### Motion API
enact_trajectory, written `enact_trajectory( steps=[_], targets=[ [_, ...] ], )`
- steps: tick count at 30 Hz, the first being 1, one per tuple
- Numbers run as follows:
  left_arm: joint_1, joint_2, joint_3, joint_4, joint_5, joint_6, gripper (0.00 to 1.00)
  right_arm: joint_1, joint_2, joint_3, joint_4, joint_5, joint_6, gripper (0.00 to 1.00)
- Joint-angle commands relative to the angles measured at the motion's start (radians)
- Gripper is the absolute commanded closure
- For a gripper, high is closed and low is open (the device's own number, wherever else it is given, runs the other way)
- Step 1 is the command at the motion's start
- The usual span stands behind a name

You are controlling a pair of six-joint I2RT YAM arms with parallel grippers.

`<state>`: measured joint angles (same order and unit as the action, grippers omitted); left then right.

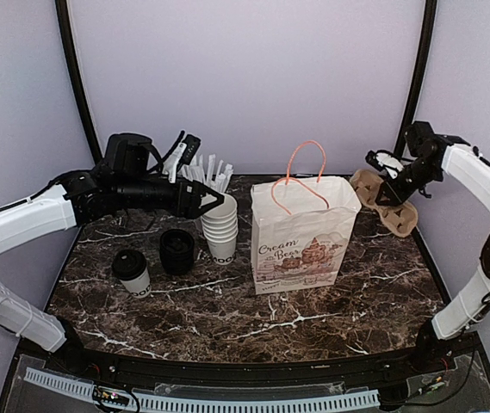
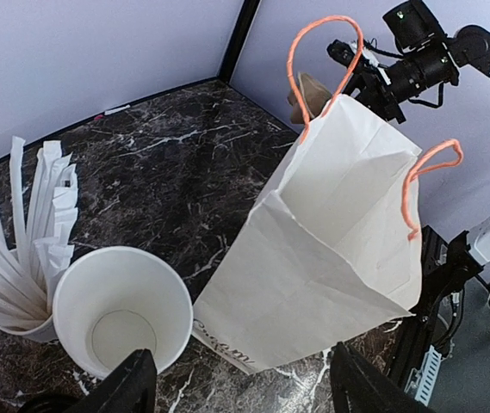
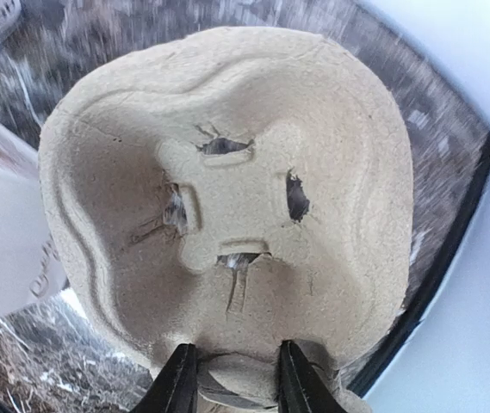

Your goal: Pack the takeout coffee

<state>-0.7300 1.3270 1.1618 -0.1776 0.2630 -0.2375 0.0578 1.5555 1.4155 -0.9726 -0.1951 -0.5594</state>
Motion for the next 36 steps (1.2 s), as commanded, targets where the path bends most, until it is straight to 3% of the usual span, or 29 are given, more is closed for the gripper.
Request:
enact_trajectory(
  steps=[1,8,16,20,24,28,36],
  targets=[
    [-0.016,0.004,0.068,0.028,0.087,0.029,0.28,-0.004,-0.076,0.145,-0.008,-0.127,0.006,0.69],
    [-0.064,0.112,0.155,0.02,0.096,-0.002,0.28,0.033,-0.125,0.365,-0.014,-0.384,0.002,0.64],
    [-0.138,0.185,0.275,0.023,0.072,0.027,0.29,0.193,-0.189,0.428,0.103,-0.486,0.049,0.61],
    [-0.145,0.223,0.336,-0.033,-0.019,0.032,0.29,0.259,-0.195,0.421,0.169,-0.546,0.089,0.6],
    [-0.145,0.236,0.354,-0.046,-0.055,0.019,0.3,0.292,-0.175,0.414,0.206,-0.515,0.107,0.61],
    [-0.145,0.223,0.33,-0.055,-0.072,0.017,0.3,0.286,-0.187,0.353,0.235,-0.345,0.078,0.67],
    [-0.144,0.154,0.256,-0.055,-0.109,0.029,0.3,0.094,-0.196,0.141,0.338,-0.208,0.095,0.64]
  ],
)
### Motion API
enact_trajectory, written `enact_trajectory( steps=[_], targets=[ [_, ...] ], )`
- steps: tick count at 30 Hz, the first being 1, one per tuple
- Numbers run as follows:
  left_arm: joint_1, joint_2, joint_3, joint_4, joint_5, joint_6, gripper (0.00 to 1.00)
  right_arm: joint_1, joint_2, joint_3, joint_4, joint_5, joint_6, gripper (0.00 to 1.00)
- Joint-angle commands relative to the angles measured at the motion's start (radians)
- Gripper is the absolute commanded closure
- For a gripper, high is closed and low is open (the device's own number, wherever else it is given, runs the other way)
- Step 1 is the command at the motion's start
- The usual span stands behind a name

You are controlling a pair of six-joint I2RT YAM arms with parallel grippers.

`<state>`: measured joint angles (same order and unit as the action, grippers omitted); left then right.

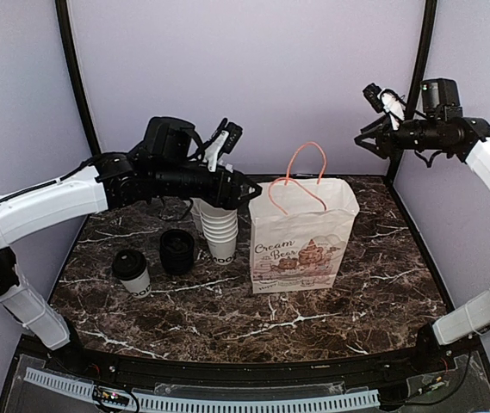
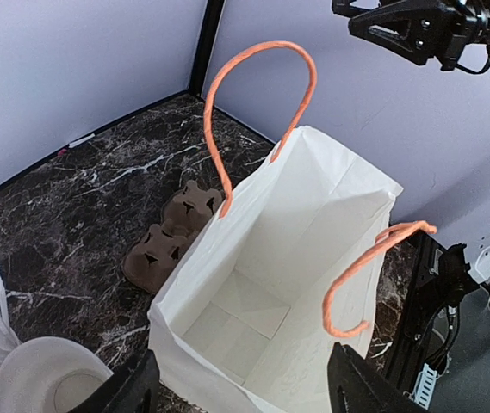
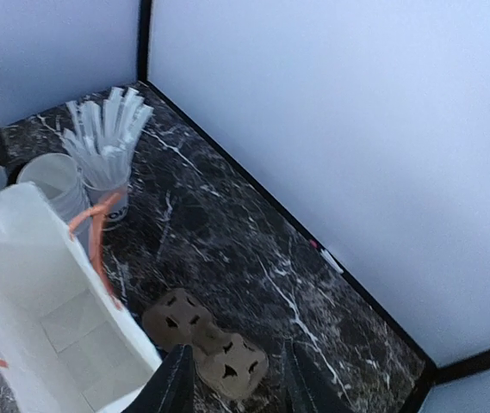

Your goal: Pack the takeout coffee

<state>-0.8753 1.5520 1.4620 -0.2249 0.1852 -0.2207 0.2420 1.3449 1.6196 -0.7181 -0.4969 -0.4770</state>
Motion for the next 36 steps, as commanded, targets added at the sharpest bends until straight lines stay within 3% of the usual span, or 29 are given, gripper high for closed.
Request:
enact_trajectory(
  steps=[1,5,9,12,17,25,33,36],
  targets=[
    [0.001,-0.078,-0.05,-0.006,-0.037,0.014,0.29,-0.111,0.038,-0.077,0.084,0.107,0.012,0.62],
    [0.0,-0.112,-0.075,-0.012,-0.064,0.021,0.29,-0.166,0.154,-0.126,0.058,0.12,0.009,0.57],
    [0.001,-0.149,-0.092,-0.023,-0.104,0.027,0.28,-0.17,0.277,-0.172,0.038,0.097,-0.073,0.38],
    [0.001,-0.166,-0.103,-0.035,-0.122,0.03,0.27,-0.164,0.418,-0.102,-0.024,0.117,-0.141,0.26],
    [0.0,-0.175,-0.106,-0.056,-0.137,0.025,0.27,-0.132,0.613,-0.027,-0.066,0.173,-0.141,0.31],
    [0.001,-0.189,-0.119,-0.075,-0.164,0.021,0.26,-0.082,0.697,-0.04,0.026,0.217,-0.128,0.35],
    [0.001,-0.178,-0.119,-0.08,-0.161,0.023,0.26,-0.059,0.764,0.02,-0.004,0.169,-0.187,0.35],
    [0.002,-0.175,-0.12,-0.079,-0.163,0.025,0.26,-0.051,0.78,0.034,-0.014,0.141,-0.208,0.41]
  ],
)
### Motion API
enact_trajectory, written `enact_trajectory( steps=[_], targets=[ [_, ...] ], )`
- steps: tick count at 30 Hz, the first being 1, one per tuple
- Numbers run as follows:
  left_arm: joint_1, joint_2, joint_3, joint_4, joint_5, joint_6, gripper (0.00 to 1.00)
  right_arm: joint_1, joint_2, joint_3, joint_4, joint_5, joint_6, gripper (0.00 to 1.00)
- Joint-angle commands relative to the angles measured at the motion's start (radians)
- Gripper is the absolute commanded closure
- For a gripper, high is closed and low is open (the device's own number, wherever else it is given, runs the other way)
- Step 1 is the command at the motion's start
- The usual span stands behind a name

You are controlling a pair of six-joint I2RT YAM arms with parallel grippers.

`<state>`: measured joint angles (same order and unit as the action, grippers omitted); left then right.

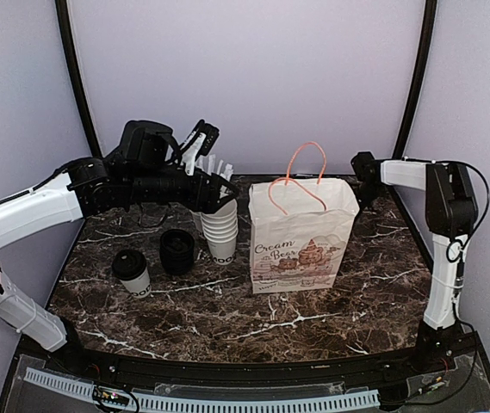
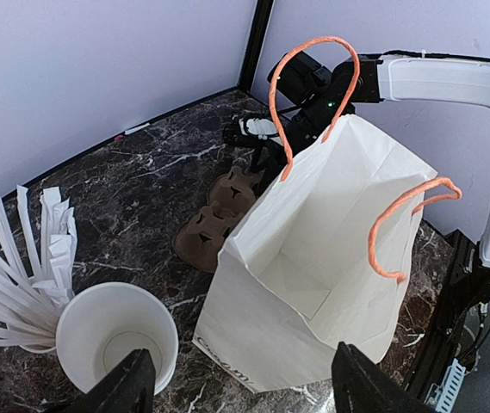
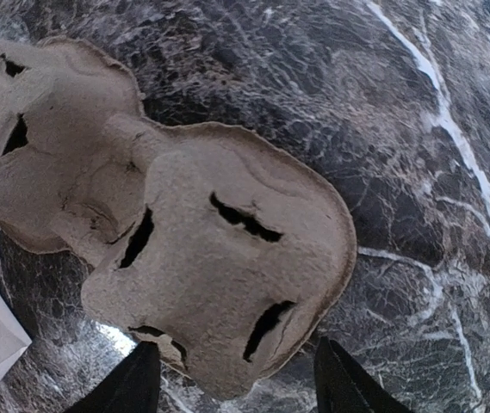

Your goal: Pack the takeout coffee

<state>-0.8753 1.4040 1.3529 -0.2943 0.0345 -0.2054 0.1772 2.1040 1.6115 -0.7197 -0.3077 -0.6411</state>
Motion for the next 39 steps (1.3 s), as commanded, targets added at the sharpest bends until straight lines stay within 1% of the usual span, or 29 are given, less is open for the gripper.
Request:
enact_trajectory(
  steps=[1,4,10,15,21,23,24,27,31,33,36,39],
  targets=[
    [0.001,-0.026,-0.01,-0.01,-0.012,0.009,0.26,0.014,0.028,0.05,-0.017,-0.051,-0.044,0.44],
    [0.001,-0.026,-0.009,-0.01,-0.009,0.009,0.26,0.016,0.045,0.069,-0.03,-0.057,-0.046,0.54],
    [0.001,-0.03,-0.016,-0.012,-0.014,0.009,0.26,0.015,0.03,0.042,-0.028,-0.056,-0.051,0.72],
    [0.001,-0.028,-0.014,-0.009,-0.009,0.01,0.26,-0.014,-0.02,-0.008,-0.026,-0.069,-0.018,0.75],
    [0.001,-0.035,-0.011,-0.003,-0.011,0.02,0.26,-0.123,-0.137,-0.084,-0.056,-0.119,0.019,0.8],
    [0.001,-0.036,-0.011,0.005,-0.01,0.026,0.26,-0.165,-0.185,-0.114,-0.07,-0.168,0.038,0.81],
    [0.001,-0.036,-0.01,0.014,-0.009,0.027,0.26,-0.208,-0.211,-0.126,-0.077,-0.195,0.047,0.82],
    [0.002,-0.032,-0.006,0.046,0.008,0.044,0.26,-0.289,-0.283,-0.158,-0.103,-0.295,0.075,0.83],
    [0.0,-0.005,0.018,0.104,0.088,0.054,0.26,-0.398,-0.364,-0.155,-0.186,-0.511,0.086,0.83],
    [0.0,0.025,0.045,0.123,0.126,0.054,0.26,-0.427,-0.402,-0.139,-0.252,-0.613,0.065,0.82],
    [-0.006,0.08,0.102,0.148,0.159,0.06,0.28,-0.433,-0.471,-0.12,-0.352,-0.73,0.015,0.81],
    [-0.016,0.123,0.147,0.181,0.175,0.07,0.29,-0.433,-0.551,-0.118,-0.397,-0.83,0.002,0.79]
  ],
)
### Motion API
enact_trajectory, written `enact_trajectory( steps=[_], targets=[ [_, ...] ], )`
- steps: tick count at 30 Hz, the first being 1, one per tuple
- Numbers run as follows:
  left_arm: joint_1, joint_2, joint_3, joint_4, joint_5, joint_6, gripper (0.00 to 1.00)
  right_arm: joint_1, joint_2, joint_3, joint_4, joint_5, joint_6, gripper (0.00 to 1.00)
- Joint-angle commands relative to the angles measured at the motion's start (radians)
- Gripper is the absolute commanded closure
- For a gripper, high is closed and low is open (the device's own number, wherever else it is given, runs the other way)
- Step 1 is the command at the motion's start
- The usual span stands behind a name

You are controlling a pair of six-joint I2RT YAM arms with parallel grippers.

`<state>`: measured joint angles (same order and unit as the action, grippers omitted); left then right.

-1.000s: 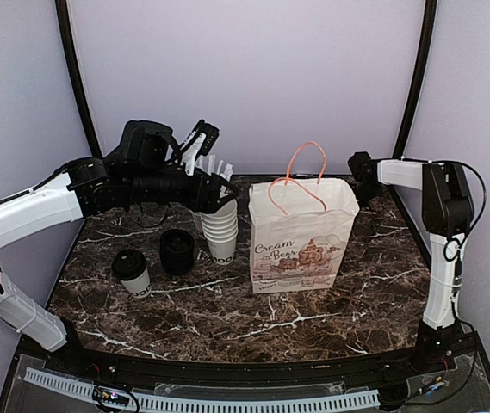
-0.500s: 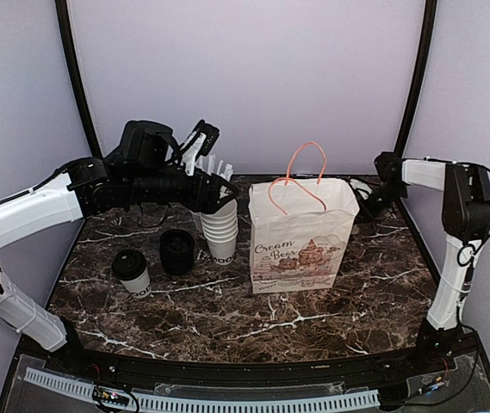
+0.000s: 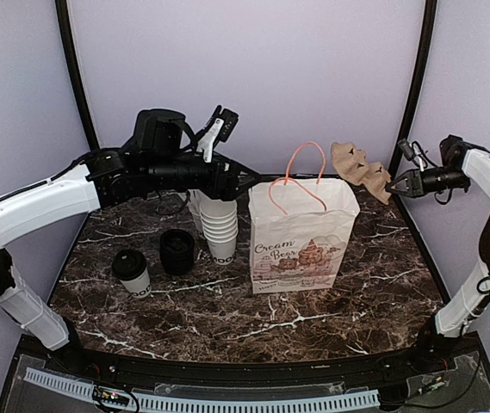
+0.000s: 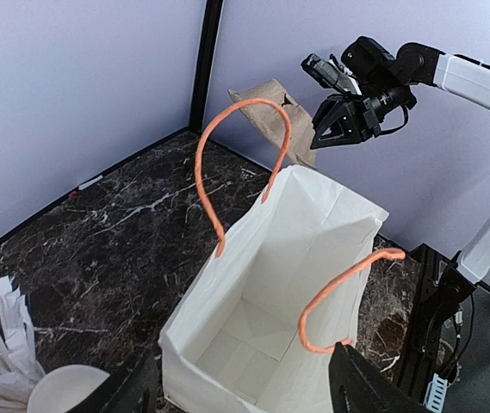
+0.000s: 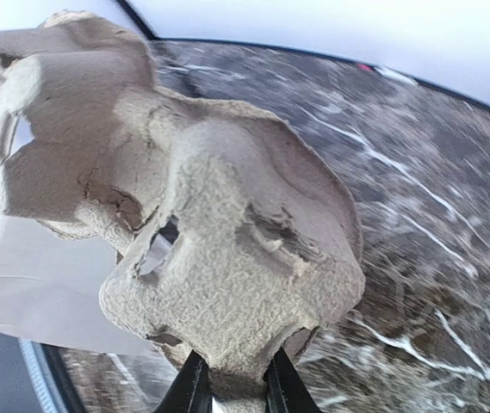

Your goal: Pack the takeout coffee

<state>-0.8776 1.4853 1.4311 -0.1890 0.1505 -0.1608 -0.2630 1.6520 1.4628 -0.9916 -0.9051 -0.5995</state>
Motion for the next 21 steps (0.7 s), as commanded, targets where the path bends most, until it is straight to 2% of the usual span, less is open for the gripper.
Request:
enact_trajectory(
  steps=[1,6,12,18,21],
  targets=[
    [-0.014,0.061,0.086,0.085,0.066,0.015,0.29,0.007,-0.133,0.029,-0.134,-0.26,-0.042,0.79],
    [-0.017,0.145,0.13,0.233,0.191,-0.095,0.29,0.007,-0.244,-0.016,-0.067,-0.339,0.022,0.78],
    [-0.053,0.249,0.188,0.439,0.248,-0.182,0.28,0.035,-0.35,-0.112,0.098,-0.396,0.182,0.75],
    [-0.125,0.368,0.346,0.497,0.302,-0.148,0.24,0.104,-0.424,-0.158,0.207,-0.347,0.285,0.75],
    [-0.14,0.441,0.41,0.499,0.32,-0.204,0.22,0.114,-0.443,-0.177,0.236,-0.338,0.306,0.75]
  ],
)
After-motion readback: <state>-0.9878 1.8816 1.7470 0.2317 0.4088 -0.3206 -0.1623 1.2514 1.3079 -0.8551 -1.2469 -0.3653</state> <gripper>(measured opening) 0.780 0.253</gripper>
